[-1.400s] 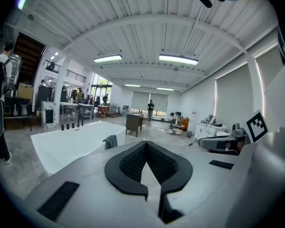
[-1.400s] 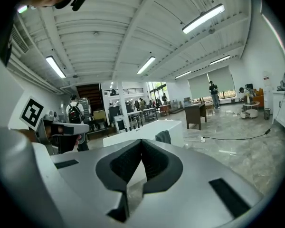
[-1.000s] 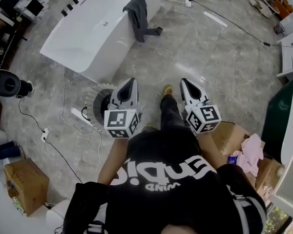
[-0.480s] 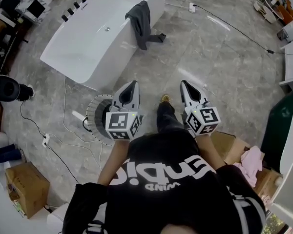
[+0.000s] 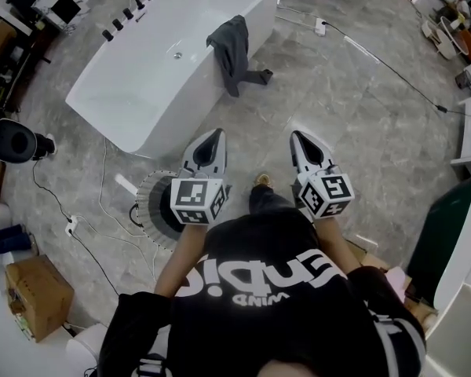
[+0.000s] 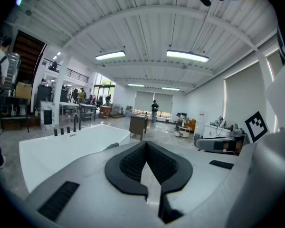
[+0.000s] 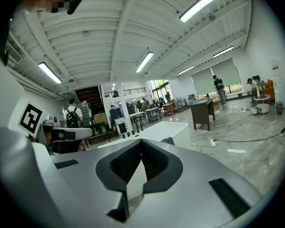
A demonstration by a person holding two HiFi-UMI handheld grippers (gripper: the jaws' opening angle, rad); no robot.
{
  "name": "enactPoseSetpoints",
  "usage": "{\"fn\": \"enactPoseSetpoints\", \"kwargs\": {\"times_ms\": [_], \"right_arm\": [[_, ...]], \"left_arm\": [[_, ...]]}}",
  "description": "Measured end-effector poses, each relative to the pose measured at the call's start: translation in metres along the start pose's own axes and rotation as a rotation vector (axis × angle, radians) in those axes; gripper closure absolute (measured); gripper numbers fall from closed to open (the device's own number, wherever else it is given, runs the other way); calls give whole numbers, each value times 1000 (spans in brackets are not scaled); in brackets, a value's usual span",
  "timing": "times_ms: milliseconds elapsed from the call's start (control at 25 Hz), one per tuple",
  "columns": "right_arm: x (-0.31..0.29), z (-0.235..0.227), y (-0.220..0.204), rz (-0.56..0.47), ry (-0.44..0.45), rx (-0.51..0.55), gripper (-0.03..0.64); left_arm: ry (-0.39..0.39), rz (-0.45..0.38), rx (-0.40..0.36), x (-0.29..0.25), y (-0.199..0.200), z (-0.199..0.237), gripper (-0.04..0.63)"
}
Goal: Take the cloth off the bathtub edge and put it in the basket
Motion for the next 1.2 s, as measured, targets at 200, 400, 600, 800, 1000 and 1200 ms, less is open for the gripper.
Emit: {"fn": "enactPoseSetpoints", "kwargs": {"times_ms": [200,400,600,800,1000,1200], "right_arm": [[-46,-42,19,-5,46,13,604],[-89,-79,29,-5,90,24,604],[-121,-107,43,-17,112,33,604],[-145,-124,39,4,123,15,604],[-182,-143,36,14,130,19,604],[-228,-166,37,25,120,21,604]], "left_arm": [[34,-15,-1,-49,19,3,583],[87,-30,-1,-92,29,14,582],[114,-41,7,-128,43,22,583],[120,-31,15,-159,46,30,583],[112,-31,15,-200,47,46,583],[96,-34,18,-251,55,71,583]]}}
Point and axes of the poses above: the fingertips, and each gripper's own axes: x backward along the fingers, z to its left, y out of its top, the point moved 7 cm from there along x, backward along the fingers, and after that the axes turned 8 degrees about x, right-handed, at the moved point
